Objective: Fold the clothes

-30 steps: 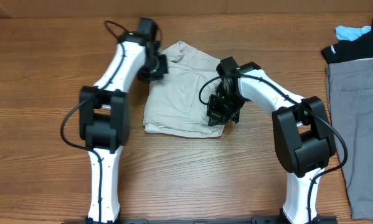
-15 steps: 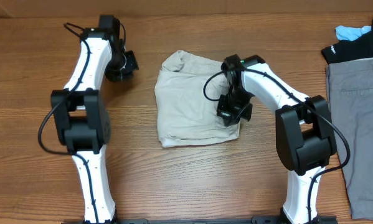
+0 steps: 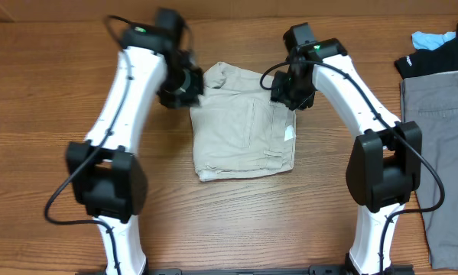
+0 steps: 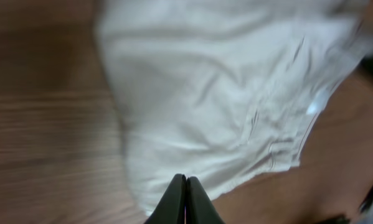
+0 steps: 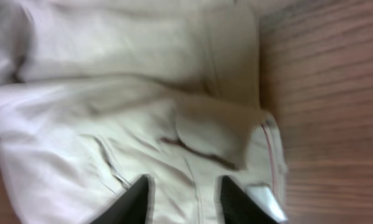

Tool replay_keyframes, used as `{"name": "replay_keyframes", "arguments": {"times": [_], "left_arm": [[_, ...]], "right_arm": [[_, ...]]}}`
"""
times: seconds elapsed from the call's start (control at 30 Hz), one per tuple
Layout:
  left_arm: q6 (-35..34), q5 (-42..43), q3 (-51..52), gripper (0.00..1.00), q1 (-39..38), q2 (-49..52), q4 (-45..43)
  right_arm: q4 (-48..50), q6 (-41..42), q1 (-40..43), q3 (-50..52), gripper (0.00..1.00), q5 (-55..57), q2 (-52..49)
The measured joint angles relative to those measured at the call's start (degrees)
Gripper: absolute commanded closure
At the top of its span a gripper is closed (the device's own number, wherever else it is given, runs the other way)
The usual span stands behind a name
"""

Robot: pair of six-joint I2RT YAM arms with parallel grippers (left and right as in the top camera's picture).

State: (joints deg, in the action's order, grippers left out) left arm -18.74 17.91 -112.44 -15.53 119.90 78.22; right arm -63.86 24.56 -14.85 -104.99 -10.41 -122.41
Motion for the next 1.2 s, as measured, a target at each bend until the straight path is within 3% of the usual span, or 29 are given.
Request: {"name": "replay_keyframes", "arguments": {"times": [0.07,0.13,0.5,0.97,1.2], "left_arm": [[-0.1,0.4,2.8,0.96,-2.7,0.4,-1.5],[-0.3,0.6,5.4,0.96,-5.1,0.7,-2.5],[-2.3,2.1,18.4,0.96,-7.5,0.9,-15.5],[-2.3,4.9,28.3,0.96,-5.8,1.1,-18.1],[-2.2,5.0,29.7,0.96,-5.8,0.9,-18.3]], "right_arm": [[2.0,-0.6,1.1,0.0,0.93,-1.9,0.0],[3.9,-0.7,2.3,-0.1,0.96,-4.4,0.0],[6.0,-1.9,3.0,-0.1,0.96,-14.1,-2.5],[6.0,-1.9,3.2,-0.1,0.96,-14.8,-10.5],[6.8,-1.0,3.8,-0.1,0.86,-12.1,-10.6]]}}
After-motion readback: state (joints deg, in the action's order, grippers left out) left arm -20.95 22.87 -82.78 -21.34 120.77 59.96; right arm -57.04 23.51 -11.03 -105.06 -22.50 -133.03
